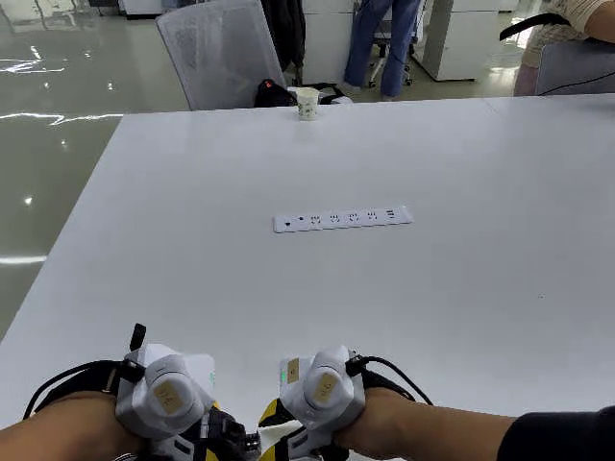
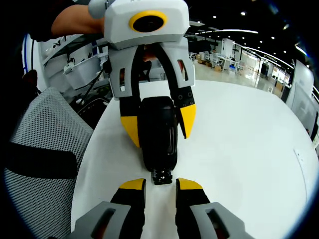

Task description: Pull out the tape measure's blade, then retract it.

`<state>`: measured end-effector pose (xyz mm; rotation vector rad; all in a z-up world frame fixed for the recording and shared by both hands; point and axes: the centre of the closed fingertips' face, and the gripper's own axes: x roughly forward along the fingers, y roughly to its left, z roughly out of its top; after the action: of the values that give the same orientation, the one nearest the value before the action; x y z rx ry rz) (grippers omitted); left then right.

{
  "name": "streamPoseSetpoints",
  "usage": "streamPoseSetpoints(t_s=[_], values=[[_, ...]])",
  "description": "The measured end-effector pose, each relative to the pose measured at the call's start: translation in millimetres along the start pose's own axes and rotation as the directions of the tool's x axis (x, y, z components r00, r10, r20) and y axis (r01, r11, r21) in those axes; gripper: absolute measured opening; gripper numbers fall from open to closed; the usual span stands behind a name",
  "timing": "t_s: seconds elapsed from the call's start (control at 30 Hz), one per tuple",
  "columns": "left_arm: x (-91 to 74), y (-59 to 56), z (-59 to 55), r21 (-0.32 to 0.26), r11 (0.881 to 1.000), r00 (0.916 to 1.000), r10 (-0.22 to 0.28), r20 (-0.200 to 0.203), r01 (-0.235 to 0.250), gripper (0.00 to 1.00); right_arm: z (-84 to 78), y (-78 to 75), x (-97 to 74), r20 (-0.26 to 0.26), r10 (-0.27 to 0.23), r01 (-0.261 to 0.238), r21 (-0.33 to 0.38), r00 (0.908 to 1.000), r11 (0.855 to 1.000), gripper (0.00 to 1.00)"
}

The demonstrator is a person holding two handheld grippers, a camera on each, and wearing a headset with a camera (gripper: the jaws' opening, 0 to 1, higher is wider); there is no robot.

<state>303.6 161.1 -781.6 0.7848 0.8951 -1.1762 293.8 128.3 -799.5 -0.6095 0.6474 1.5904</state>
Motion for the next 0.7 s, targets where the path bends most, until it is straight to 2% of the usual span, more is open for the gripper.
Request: streamPoseSetpoints(t_s=[0.3, 0.37, 0.7], values=[[-0.5, 0.1, 0.1, -0.007, 1.000, 1.0000, 0.005, 0.007, -0.005, 0.33, 3.2, -0.8, 6.2, -0.005, -0.006, 0.006, -0.012, 1.0000, 1.000, 0.13], [-0.6, 0.2, 0.1, -0.011, 1.000, 0.9999, 0.007, 0.010, -0.006, 0.33, 3.1, 0.4, 9.3, -0.016, -0.010, 0.009, -0.035, 0.9998, 0.999, 0.13], [-0.6, 1.0, 0.2, -0.014, 1.000, 0.9999, 0.002, 0.014, -0.002, 0.33, 4.1, -2.7, 18.1, -0.035, -0.031, 0.029, -0.059, 0.9989, 0.998, 0.13]])
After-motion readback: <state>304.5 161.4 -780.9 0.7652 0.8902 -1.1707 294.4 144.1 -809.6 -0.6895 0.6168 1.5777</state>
